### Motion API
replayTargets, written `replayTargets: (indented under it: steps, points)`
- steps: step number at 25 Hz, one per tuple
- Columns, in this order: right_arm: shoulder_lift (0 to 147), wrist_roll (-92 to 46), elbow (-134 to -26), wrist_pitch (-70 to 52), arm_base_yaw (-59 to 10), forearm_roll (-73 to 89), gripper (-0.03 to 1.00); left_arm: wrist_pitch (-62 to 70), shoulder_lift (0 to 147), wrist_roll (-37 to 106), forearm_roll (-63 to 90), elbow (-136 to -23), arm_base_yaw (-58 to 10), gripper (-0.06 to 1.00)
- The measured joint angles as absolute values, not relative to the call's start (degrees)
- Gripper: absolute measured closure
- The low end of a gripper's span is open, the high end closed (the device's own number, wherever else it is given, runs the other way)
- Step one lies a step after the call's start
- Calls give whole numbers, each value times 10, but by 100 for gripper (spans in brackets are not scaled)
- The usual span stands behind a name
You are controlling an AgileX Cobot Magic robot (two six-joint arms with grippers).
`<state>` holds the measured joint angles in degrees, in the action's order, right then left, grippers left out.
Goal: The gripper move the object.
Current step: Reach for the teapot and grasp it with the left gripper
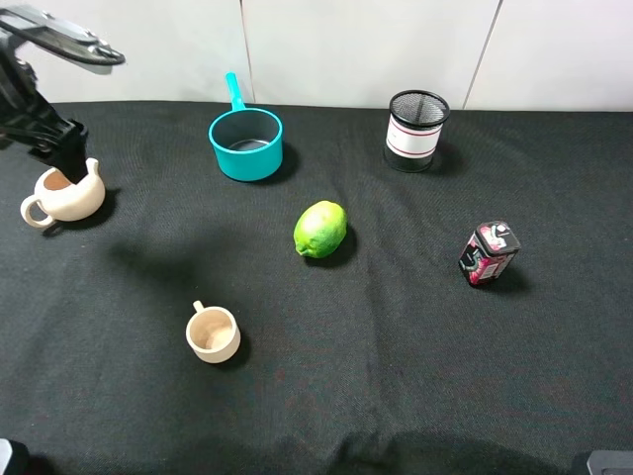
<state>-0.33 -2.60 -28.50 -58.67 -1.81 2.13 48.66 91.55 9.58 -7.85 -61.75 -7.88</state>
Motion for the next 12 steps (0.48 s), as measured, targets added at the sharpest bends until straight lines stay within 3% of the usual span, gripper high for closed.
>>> replayTargets:
  steps: [12]
  points:
    - [-3, -26, -285, -587, -18, 21, 27, 419, 981, 135, -31, -623, -49, -2]
